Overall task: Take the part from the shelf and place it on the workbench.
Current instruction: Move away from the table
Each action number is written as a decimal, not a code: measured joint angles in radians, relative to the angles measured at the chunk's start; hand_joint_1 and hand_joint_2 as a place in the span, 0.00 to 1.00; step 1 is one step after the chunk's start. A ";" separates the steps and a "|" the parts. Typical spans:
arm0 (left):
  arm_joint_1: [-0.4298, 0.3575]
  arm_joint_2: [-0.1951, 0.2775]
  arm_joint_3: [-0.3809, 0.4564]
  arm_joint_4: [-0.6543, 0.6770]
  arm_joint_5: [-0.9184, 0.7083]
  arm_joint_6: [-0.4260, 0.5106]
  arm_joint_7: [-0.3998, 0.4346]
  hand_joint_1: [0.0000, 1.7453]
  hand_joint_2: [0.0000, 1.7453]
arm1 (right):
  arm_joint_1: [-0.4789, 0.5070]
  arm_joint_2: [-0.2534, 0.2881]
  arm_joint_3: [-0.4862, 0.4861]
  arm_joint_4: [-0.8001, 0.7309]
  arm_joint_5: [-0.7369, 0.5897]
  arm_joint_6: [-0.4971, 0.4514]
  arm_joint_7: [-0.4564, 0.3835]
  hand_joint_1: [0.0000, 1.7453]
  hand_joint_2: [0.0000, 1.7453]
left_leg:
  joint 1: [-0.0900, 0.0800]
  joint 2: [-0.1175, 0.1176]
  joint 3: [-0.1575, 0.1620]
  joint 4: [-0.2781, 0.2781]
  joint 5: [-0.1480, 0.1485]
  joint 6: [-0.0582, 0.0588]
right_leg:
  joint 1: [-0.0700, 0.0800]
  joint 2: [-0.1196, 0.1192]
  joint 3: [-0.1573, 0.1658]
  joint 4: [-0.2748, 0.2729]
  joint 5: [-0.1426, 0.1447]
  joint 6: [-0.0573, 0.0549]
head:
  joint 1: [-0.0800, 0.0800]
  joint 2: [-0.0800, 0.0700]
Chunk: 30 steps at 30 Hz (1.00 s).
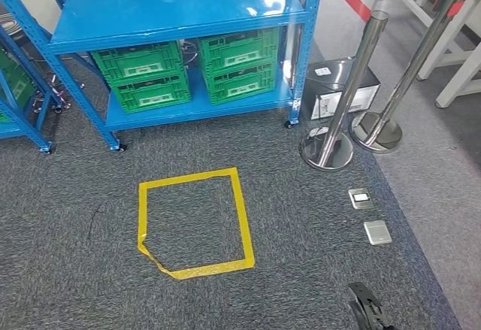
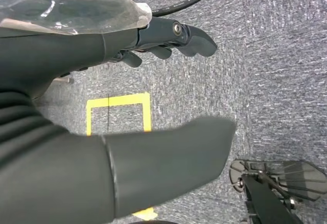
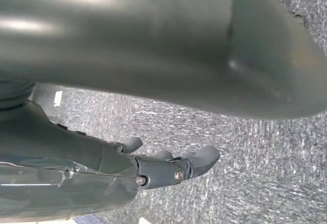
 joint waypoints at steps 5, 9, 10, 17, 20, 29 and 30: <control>0.000 0.000 0.000 0.000 -0.001 0.001 0.001 0.00 1.00 | 0.000 0.000 0.000 0.000 0.000 -0.007 0.006 0.00 0.00 | 0.001 0.000 -0.001 0.001 -0.002 -0.004 | 0.000 0.000 0.001 0.000 0.000 0.000 | 0.000 0.000; 0.000 0.000 0.000 0.000 -0.001 0.002 0.002 0.00 1.00 | 0.000 0.000 0.001 0.000 0.000 -0.008 0.008 0.00 0.00 | -0.001 0.000 -0.002 0.004 -0.003 -0.004 | 0.000 0.000 0.001 0.000 0.000 0.000 | 0.000 0.000; 0.000 0.000 0.000 0.000 -0.001 0.002 0.002 0.00 1.00 | 0.000 0.000 0.001 0.000 0.000 -0.009 0.008 0.00 0.00 | -0.001 0.000 -0.002 0.004 -0.003 -0.004 | -0.001 0.000 0.001 0.000 0.000 0.000 | 0.000 0.000; 0.001 0.000 0.001 0.000 -0.010 0.000 0.017 0.00 0.25 | 0.000 0.001 0.001 0.000 0.004 -0.018 0.007 0.00 0.50 | -0.002 0.000 -0.002 0.006 -0.004 -0.002 | -0.002 0.000 0.001 0.000 0.000 0.000 | 0.000 0.000; 0.011 -0.003 0.014 0.000 -0.056 -0.007 0.019 0.00 0.00 | 0.004 0.006 0.000 -0.001 0.035 -0.038 0.005 0.00 0.00 | -0.002 0.000 -0.002 0.006 -0.004 -0.002 | -0.002 0.000 0.001 0.000 0.000 0.000 | 0.000 0.000; 0.055 -0.022 0.136 -0.007 -0.258 -0.064 0.014 0.00 0.00 | 0.039 0.027 -0.027 -0.019 0.150 -0.023 0.000 0.00 0.00 | -0.002 0.000 -0.002 0.006 -0.004 -0.002 | -0.002 0.000 0.001 0.000 0.000 0.000 | 0.000 0.000; 0.061 -0.024 0.154 -0.009 -0.281 -0.071 0.012 0.00 0.00 | 0.043 0.029 -0.033 -0.022 0.163 -0.020 0.000 0.00 0.00 | -0.002 0.000 -0.002 0.006 -0.004 -0.002 | -0.002 0.000 0.001 0.000 0.000 0.000 | 0.000 0.000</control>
